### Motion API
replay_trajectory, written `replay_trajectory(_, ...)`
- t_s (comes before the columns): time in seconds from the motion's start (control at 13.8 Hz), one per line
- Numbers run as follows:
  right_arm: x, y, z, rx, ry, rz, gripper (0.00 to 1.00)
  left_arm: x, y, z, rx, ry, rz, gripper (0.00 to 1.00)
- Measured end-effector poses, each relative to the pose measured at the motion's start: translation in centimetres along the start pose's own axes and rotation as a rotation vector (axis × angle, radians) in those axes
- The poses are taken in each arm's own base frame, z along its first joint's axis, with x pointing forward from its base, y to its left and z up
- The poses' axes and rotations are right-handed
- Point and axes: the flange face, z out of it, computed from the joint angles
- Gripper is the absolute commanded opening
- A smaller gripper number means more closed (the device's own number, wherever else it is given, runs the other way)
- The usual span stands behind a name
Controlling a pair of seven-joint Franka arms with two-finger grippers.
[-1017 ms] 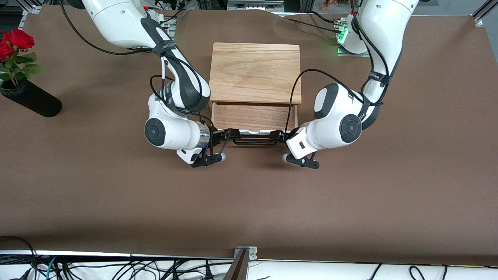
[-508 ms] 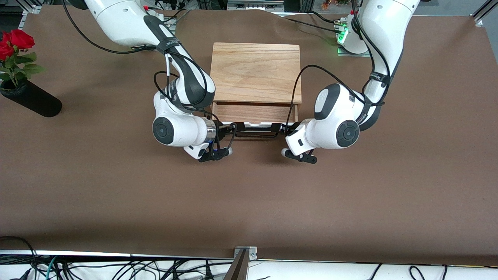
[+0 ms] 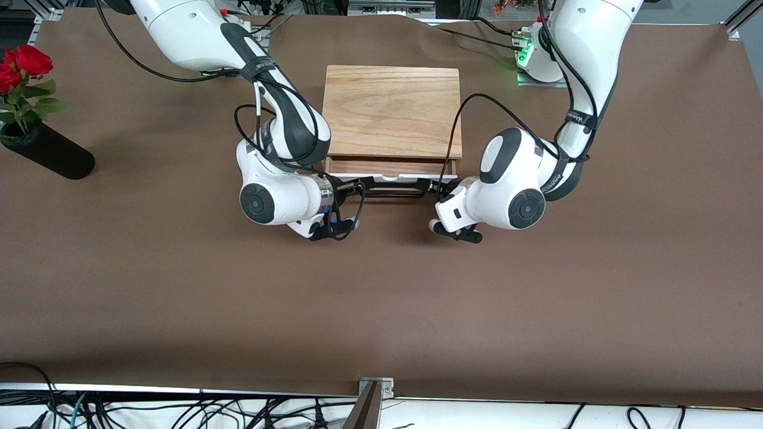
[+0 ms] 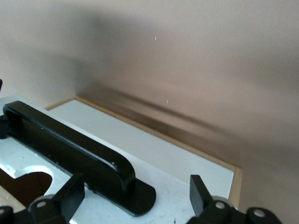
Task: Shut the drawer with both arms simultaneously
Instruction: 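Push the white drawer front into the cabinet with both grippers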
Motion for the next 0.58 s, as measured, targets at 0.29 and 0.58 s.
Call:
replay_trajectory(0.29,-0.9,0.1,0.7,-0.009,-0.08,0.0,1.0,-0.8,0.0,0.9,0.005,-0.072,0.001,1.0)
replay_trajectory(0.58,-1.2,0.3,1.3,-0.013,-0.117,0.002,1.0,-1.4,-0.2,1.6,0.009,-0.133,-0.003,1.0)
